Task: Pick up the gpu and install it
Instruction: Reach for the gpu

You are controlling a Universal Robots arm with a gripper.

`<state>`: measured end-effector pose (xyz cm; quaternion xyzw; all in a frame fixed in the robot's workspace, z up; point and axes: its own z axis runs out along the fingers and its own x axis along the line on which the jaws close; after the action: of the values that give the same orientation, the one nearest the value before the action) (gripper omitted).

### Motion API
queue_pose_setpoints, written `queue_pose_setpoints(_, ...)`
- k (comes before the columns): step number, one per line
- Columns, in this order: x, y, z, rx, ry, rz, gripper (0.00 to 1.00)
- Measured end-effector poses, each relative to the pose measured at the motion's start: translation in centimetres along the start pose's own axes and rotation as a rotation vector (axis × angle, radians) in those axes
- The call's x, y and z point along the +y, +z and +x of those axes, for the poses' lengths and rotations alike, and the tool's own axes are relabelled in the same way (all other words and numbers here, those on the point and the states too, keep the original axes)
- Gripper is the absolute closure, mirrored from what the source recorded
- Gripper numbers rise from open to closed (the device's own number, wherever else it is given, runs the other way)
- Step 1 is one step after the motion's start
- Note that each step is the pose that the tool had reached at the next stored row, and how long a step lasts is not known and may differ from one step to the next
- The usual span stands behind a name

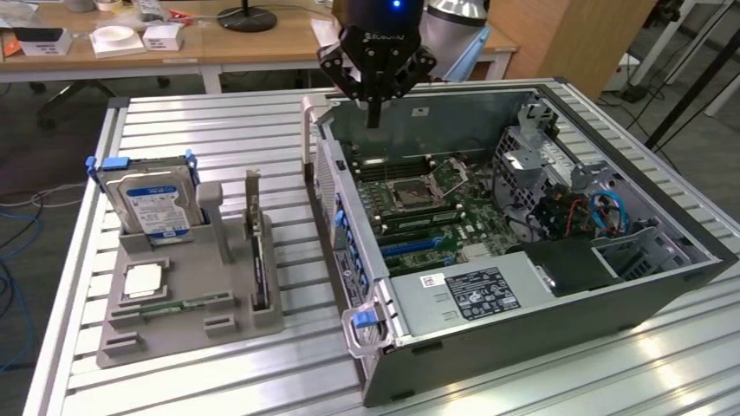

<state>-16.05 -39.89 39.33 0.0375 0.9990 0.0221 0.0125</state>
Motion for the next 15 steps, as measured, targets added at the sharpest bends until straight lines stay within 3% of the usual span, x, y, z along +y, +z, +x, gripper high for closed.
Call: queue_pose_setpoints(15, -0.09, -0.03, 1.2, 0.0000, 0.000, 0.0000, 0.89)
